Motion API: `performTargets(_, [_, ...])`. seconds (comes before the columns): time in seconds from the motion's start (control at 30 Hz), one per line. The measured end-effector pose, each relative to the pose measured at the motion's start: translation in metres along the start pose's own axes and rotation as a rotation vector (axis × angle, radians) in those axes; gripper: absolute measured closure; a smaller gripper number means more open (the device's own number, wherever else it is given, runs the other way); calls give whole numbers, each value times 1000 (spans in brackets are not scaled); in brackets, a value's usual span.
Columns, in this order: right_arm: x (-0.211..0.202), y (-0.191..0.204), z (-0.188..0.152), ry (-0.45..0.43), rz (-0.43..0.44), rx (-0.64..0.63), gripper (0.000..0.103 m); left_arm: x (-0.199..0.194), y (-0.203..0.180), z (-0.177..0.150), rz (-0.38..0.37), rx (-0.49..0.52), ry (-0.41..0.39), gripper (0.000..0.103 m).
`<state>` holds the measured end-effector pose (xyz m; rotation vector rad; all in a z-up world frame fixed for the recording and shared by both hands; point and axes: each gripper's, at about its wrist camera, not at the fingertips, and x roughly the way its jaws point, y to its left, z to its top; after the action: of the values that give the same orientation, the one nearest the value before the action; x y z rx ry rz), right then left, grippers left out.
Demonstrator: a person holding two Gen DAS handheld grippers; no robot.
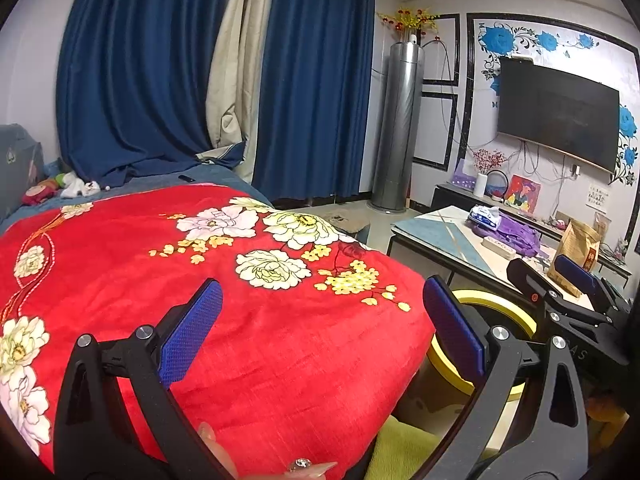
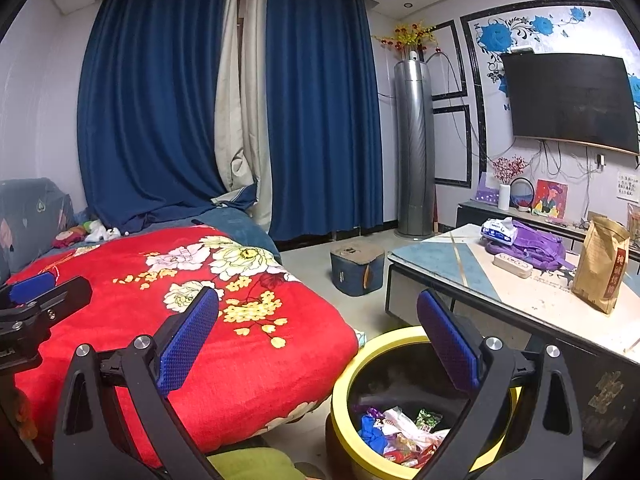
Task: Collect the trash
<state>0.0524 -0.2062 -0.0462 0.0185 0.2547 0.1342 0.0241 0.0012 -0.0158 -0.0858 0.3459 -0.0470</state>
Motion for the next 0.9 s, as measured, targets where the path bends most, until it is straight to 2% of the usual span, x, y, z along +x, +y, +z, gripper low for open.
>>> performTargets(0.9, [6, -1, -2, 16, -3, 5, 6, 2, 1, 0, -1, -2, 3, 11])
